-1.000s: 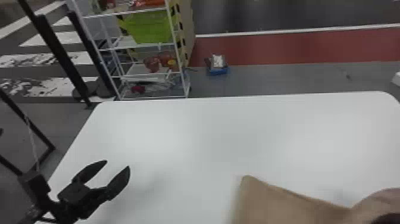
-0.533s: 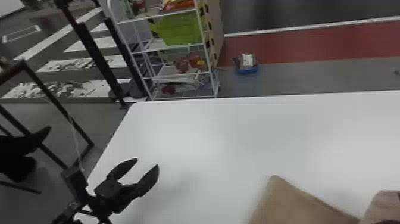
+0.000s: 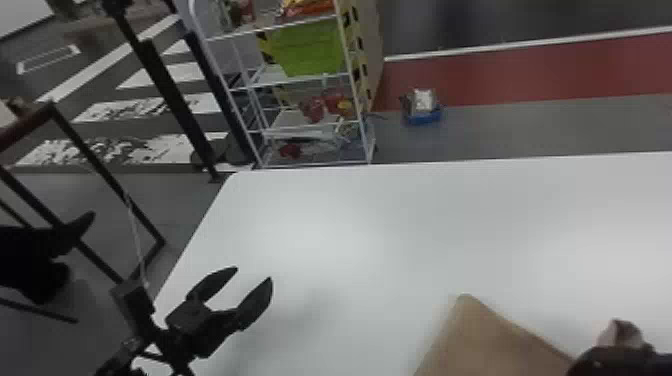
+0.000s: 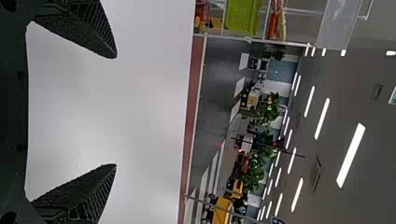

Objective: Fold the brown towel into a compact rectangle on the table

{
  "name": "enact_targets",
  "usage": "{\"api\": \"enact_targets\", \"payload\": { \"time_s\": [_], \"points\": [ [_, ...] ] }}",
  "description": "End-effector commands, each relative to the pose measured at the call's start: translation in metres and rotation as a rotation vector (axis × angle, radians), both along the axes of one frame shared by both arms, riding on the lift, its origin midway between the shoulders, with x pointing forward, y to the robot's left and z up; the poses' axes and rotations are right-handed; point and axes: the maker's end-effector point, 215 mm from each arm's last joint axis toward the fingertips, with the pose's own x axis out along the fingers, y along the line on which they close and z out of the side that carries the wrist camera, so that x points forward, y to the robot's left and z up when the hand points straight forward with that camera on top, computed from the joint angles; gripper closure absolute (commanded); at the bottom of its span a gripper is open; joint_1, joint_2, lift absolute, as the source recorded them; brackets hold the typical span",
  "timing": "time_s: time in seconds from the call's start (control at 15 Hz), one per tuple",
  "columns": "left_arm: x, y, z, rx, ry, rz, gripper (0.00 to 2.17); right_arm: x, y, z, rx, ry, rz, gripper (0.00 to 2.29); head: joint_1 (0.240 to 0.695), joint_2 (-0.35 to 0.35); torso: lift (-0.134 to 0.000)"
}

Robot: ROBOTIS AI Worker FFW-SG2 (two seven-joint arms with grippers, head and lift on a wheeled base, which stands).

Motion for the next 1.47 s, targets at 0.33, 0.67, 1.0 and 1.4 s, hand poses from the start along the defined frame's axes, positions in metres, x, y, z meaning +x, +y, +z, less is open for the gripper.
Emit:
{"api": "enact_targets", "payload": {
  "time_s": [0.33,0.67,1.0,1.4],
  "points": [
    [-0.002,0.000,-0.002,-0.007,0.003,-0.001,0.05,0.010,0.030,-0.002,0.082,0.042,-0.031,0.20,0.695,0.350,-0.123],
    [-0.004,0.003,0.000,-0.014,-0.003,0.002,0.05,0.005,0.028,0.040,0.322,0.293,-0.205,1.83,0.695,0.350,-0.123],
    [-0.003,0.002,-0.001,-0.015,-0.003,0.000,0.05,0.007,0.010,0.018,0.380,0.654,-0.516,2.13,0.695,0.350,-0.123],
    [-0.005,0.001,-0.001,-0.014,-0.002,-0.005,0.05,-0.019,0.004,-0.008,0.262,1.184,-0.981,2.13,0.695,0.350,-0.123]
  ]
}}
